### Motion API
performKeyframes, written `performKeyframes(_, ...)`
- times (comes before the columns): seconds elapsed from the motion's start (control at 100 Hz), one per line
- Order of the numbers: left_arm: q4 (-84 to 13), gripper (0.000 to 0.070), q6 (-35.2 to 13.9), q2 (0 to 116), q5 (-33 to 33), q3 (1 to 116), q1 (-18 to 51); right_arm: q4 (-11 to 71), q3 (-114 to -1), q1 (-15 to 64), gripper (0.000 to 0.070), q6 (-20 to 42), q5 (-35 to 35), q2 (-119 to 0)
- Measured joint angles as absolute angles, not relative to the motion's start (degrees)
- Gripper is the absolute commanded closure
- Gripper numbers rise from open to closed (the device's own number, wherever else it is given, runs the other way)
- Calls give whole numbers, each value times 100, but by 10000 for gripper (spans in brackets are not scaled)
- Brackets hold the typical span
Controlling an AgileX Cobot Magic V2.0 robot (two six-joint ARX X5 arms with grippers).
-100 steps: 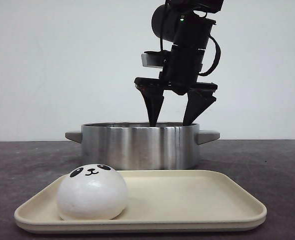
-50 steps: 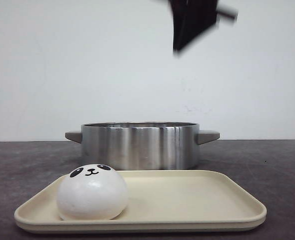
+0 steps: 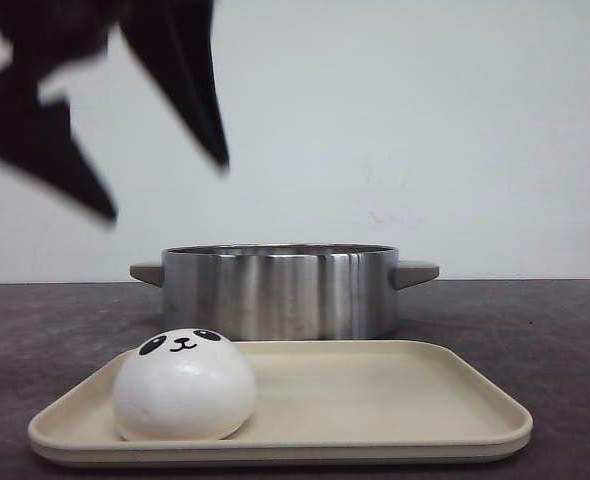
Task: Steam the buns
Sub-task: 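Lower the left gripper onto the last panda bun and grasp it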
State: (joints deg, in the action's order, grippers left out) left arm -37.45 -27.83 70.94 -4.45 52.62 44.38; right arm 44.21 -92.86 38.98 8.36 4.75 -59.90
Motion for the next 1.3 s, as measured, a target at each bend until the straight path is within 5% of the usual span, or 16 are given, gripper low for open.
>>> performKeyframes(0.67, -2967, 157, -3197, 8927, -419, 5210, 4974, 5052, -9286, 3900, 685, 836, 475, -5937)
performKeyframes(0.72, -2923, 225, -3218, 8927, -416, 5210, 4976, 5059, -9286, 3900, 685, 836, 475, -5937)
performKeyframes(0.79, -2921, 407, -3223, 8927, -338, 5210, 4976, 5059, -9286, 3900, 685, 836, 475, -5937)
performKeyframes(0.91, -2958, 583, -3242, 8927, -161, 5212, 4976, 5089, -9286, 3900, 685, 836, 475, -5937)
performKeyframes(0.95, -2961, 700, -3238, 8927, -154, 5212, 4976, 5109, -9286, 3900, 685, 836, 475, -5937)
performKeyframes(1.3, -3081, 693, -3035, 8543, -139, 5636, 5002, 5162, -9286, 3900, 685, 836, 475, -5937)
